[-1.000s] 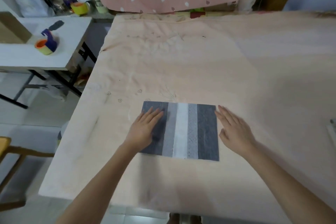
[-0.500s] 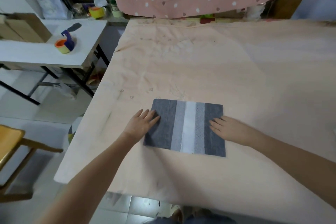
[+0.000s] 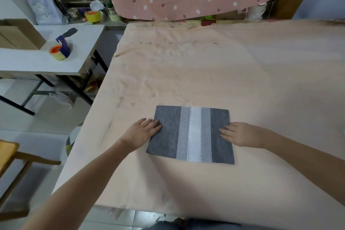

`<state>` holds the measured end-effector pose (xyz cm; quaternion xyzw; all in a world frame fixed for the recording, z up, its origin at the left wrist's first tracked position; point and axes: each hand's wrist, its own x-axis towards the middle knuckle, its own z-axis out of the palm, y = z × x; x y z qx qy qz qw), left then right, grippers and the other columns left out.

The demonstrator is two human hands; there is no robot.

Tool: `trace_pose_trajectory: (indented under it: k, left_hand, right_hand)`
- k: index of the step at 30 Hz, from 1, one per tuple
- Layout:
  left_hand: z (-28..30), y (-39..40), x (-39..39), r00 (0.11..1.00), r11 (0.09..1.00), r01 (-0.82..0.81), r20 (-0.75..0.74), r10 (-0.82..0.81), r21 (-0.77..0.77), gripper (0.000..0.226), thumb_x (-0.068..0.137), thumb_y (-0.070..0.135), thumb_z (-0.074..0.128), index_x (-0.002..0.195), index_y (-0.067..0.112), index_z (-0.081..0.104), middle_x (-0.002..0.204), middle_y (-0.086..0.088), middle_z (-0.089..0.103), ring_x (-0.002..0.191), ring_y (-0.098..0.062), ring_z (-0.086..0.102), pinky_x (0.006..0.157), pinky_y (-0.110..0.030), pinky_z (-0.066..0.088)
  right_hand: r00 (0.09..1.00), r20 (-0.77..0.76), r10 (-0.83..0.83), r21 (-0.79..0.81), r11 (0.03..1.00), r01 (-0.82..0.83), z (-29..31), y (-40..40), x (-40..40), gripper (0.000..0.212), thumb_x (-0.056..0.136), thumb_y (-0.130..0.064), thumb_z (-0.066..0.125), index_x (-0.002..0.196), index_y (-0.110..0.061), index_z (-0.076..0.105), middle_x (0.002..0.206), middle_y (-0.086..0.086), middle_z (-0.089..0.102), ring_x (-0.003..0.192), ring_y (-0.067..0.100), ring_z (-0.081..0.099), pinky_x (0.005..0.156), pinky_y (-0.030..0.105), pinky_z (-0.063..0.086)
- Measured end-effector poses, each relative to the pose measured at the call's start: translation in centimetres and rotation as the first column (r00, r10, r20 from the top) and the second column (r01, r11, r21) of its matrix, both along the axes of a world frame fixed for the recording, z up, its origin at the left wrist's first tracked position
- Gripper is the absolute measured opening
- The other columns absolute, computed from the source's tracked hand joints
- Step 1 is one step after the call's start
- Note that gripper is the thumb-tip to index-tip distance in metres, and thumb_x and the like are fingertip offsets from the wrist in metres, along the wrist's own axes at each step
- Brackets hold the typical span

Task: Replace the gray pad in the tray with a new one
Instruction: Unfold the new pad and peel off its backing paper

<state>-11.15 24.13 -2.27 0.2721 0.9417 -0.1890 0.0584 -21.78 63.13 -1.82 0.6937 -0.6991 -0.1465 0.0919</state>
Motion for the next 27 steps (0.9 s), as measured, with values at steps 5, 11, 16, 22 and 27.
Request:
trace_pose_trajectory:
  k: [5, 11, 16, 22, 27]
  left_hand:
    - [-0.1, 0.2, 0.4, 0.972, 0.837, -0.231, 0.076, 0.223, 0.496, 0.036, 0.087, 0.021, 0.057, 0.122, 0.016, 0.061, 0.129, -0.001, 0.061, 0.117, -0.021, 0.058, 0.098, -0.031, 0.044]
    - [-0.5, 0.6, 0.0, 0.881, 0.651, -0.467, 0.252, 0.400, 0.599, 0.041, 0.091, 0.039, 0.038, 0.122, 0.020, 0.056, 0.124, 0.005, 0.060, 0.114, -0.019, 0.053, 0.093, -0.028, 0.036]
    - [-0.4, 1.2, -0.2, 0.776, 0.382, -0.608, 0.419, 0.471, 0.696, 0.030, 0.092, 0.008, 0.050, 0.120, 0.015, 0.059, 0.116, -0.001, 0.064, 0.105, -0.024, 0.056, 0.089, -0.036, 0.042]
    - [0.1, 1.1, -0.3, 0.869, 0.652, -0.494, 0.303, 0.391, 0.575, 0.046, 0.083, 0.015, 0.059, 0.128, 0.019, 0.053, 0.133, 0.002, 0.053, 0.118, -0.021, 0.051, 0.095, -0.027, 0.036]
    - [0.7, 1.4, 0.1, 0.968, 0.777, -0.249, 0.124, 0.218, 0.579, 0.046, 0.082, 0.021, 0.069, 0.127, 0.025, 0.059, 0.140, -0.002, 0.050, 0.131, -0.025, 0.046, 0.106, -0.037, 0.037]
  right_hand:
    - [0.965, 0.221, -0.137, -0.074, 0.985, 0.157, 0.6, 1.0, 0.3, 0.057, 0.045, -0.011, 0.077, 0.102, -0.008, 0.074, 0.110, 0.009, 0.071, 0.089, 0.020, 0.070, 0.078, 0.030, 0.056]
    - [0.856, 0.411, -0.314, -0.134, 0.908, 0.397, -0.5, 1.2, 2.0, 0.058, 0.059, -0.026, 0.079, 0.113, -0.010, 0.069, 0.121, 0.004, 0.066, 0.104, 0.020, 0.066, 0.091, 0.038, 0.052]
    - [0.855, 0.379, -0.354, -0.145, 0.890, 0.433, -1.2, 0.3, 2.7, 0.056, 0.059, -0.029, 0.084, 0.110, -0.011, 0.071, 0.117, 0.004, 0.068, 0.103, 0.019, 0.067, 0.088, 0.035, 0.053]
    - [0.827, 0.363, -0.430, 0.045, 0.894, 0.445, -1.2, 1.2, 2.8, 0.076, 0.068, -0.057, 0.059, 0.130, -0.014, 0.056, 0.140, 0.008, 0.051, 0.129, 0.021, 0.048, 0.108, 0.046, 0.027]
    - [0.751, 0.415, -0.513, 0.145, 0.852, 0.502, -1.3, 1.6, 3.6, 0.087, 0.070, -0.066, 0.055, 0.140, -0.015, 0.045, 0.149, 0.008, 0.038, 0.139, 0.020, 0.033, 0.113, 0.042, 0.016]
